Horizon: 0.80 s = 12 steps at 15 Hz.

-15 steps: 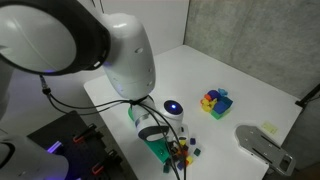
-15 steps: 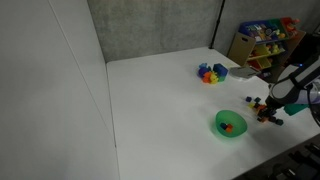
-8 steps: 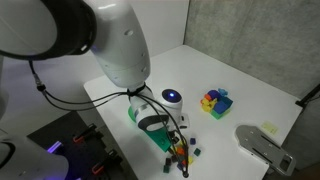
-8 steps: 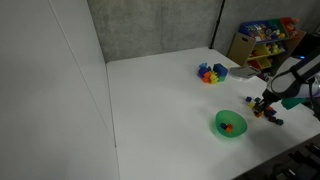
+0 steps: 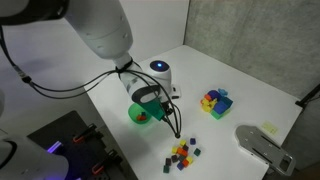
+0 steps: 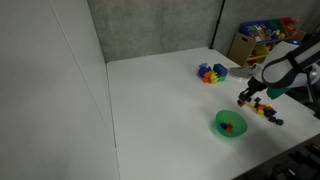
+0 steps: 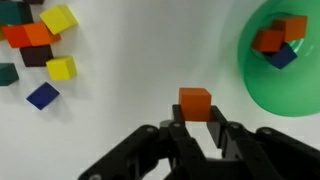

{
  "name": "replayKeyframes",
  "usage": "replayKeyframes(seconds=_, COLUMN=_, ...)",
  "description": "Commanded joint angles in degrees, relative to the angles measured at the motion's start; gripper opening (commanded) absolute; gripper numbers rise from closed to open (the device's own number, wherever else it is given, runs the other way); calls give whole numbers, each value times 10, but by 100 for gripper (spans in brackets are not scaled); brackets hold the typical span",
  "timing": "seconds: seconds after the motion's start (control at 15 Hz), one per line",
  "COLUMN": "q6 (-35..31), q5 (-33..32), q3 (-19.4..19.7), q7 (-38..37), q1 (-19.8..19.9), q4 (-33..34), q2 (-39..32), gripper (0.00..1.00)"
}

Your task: Put a small orange block in the bowl

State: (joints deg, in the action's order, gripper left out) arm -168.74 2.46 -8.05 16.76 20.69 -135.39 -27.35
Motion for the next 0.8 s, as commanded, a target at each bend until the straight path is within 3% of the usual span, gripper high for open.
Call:
replayKeyframes(seconds=0.0, q6=12, q5=38, q3=-37, q7=-23, q1=-25, q4=-44, q2=74, gripper=9)
replayKeyframes(seconds=0.33, q6=23, q5=63, q3=-39, q7=-67, q1=-97, q4=-88, q2=122, gripper=10)
replayKeyframes(seconds=0.4, q6=25, q5=63, q3=-35, q7=-77, q1=-110, q4=-94, q2=129, gripper=55)
replayKeyframes(seconds=0.53, q6=29, q5=63, q3=-27, q7=-103, q1=-133, q4=-104, q2=144, gripper=61)
replayKeyframes(seconds=0.73, q6=18, q5=46, q3=10, q7=-165, q1=-177, q4=-115, q2=171, gripper=84)
